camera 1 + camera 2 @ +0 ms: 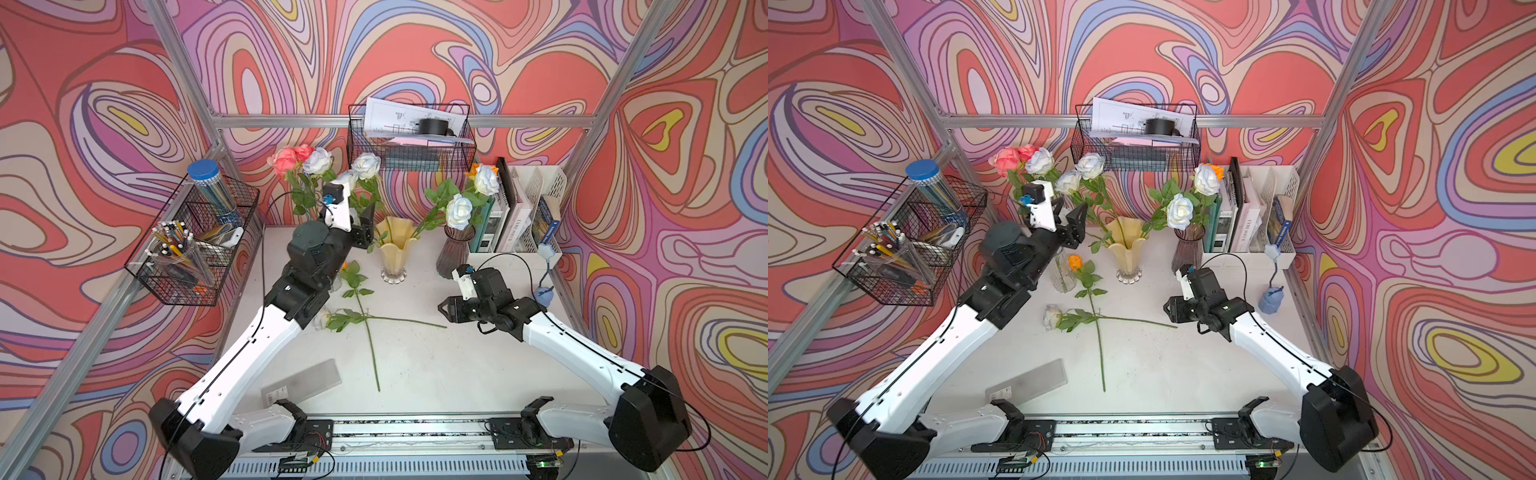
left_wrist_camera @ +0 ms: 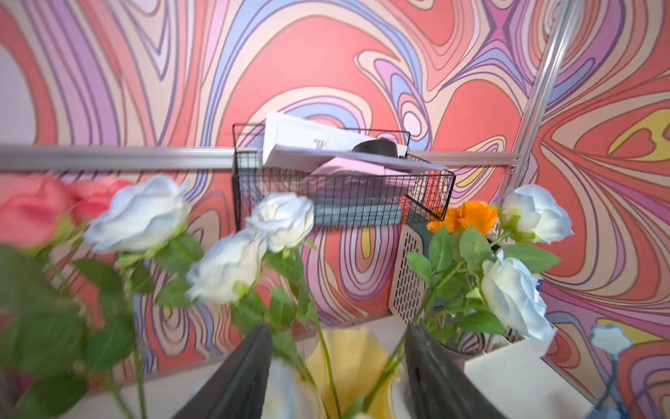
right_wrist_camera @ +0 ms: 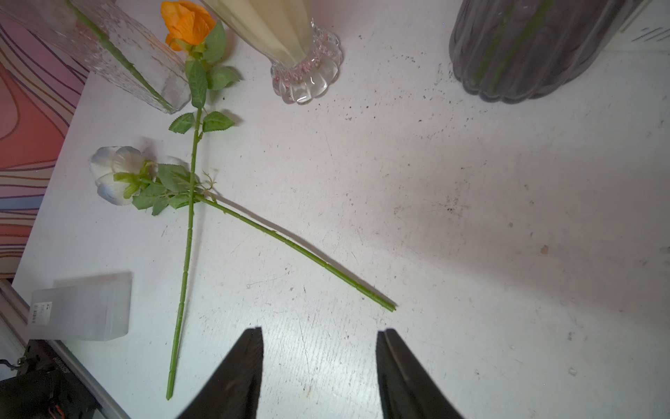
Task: Arrange the flowers in different vases according to their colors
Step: Pick up the flower at the center of the board.
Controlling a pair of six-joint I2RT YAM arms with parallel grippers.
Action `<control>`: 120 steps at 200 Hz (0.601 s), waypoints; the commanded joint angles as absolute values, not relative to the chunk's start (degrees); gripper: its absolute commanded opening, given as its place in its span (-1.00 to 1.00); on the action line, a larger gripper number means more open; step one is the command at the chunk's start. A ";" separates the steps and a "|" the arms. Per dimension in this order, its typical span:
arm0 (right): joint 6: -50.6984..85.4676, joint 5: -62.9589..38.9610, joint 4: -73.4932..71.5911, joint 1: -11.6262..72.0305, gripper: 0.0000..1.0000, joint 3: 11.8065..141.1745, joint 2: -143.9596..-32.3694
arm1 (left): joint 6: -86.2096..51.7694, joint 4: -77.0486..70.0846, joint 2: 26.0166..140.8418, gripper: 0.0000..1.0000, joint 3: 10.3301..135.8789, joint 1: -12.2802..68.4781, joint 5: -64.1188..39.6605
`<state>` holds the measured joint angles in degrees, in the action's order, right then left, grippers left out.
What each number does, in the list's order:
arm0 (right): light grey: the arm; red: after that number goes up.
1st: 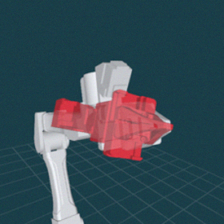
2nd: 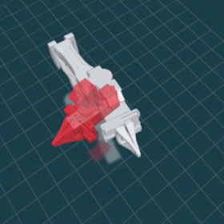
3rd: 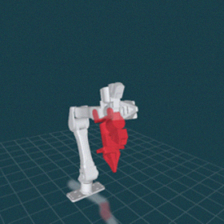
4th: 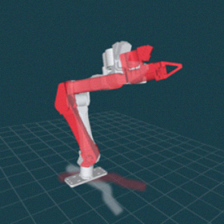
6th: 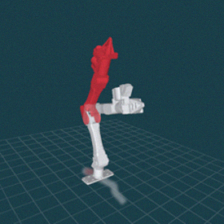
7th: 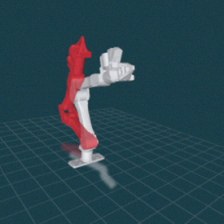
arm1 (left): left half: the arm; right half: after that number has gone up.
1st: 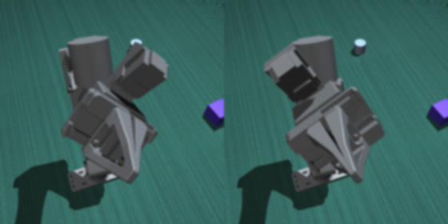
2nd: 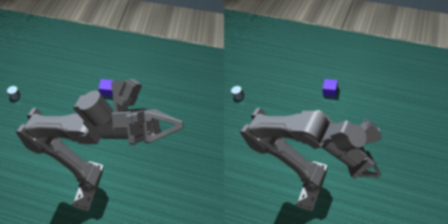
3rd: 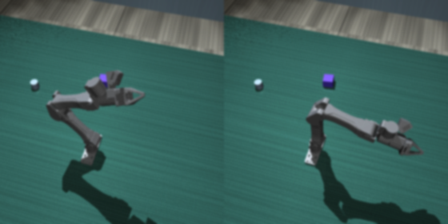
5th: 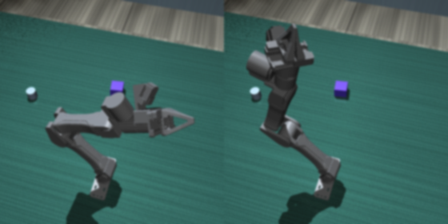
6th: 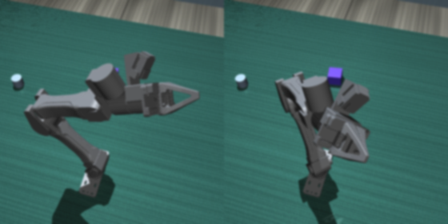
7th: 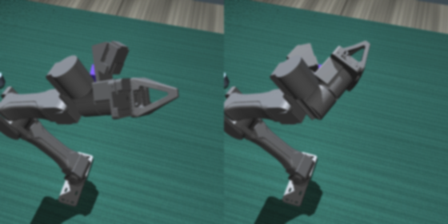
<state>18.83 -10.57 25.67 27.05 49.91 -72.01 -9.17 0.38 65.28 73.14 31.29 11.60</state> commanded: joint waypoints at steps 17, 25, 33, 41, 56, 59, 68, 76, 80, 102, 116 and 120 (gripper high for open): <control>19.64 -12.17 25.14 26.81 0.05 49.83 -71.89 | -27.77 34.43 63.76 0.18 66.32 32.14 14.46; 19.77 -12.38 25.14 26.81 0.05 49.75 -72.38 | -28.84 36.54 65.26 0.18 65.34 32.17 13.49; 19.82 -12.53 25.05 26.81 0.05 49.61 -72.82 | -29.58 37.67 67.31 0.17 64.19 32.17 12.91; 19.94 -12.62 24.97 26.83 0.05 49.42 -73.18 | -30.12 38.19 69.94 0.17 63.67 32.21 12.14; 20.21 -13.08 24.41 26.88 0.06 49.01 -73.51 | -30.41 37.96 75.67 0.14 63.91 32.17 10.34; 20.31 -13.14 24.24 26.88 0.06 48.88 -73.56 | -30.51 37.75 76.87 0.14 64.18 32.17 9.85; 20.45 -13.26 23.95 26.88 0.06 48.65 -73.70 | -30.46 35.89 79.84 0.12 64.24 32.17 8.35; 20.46 -13.29 23.82 26.81 0.06 48.40 -73.74 | -30.75 34.94 82.45 0.11 64.73 32.17 8.45; 20.54 -13.36 23.69 26.82 0.06 48.30 -73.82 | -30.82 34.70 83.80 0.10 65.12 32.17 8.52; 20.61 -13.40 23.51 26.82 0.06 47.61 -73.59 | -30.48 34.63 90.43 0.07 68.25 31.95 8.89; 20.57 -13.45 23.64 26.83 0.06 47.11 -73.24 | -30.47 35.62 93.95 0.06 70.30 31.36 8.27; 20.64 -13.45 23.63 26.81 0.06 46.91 -73.04 | -30.56 35.68 94.87 0.05 70.74 31.22 8.01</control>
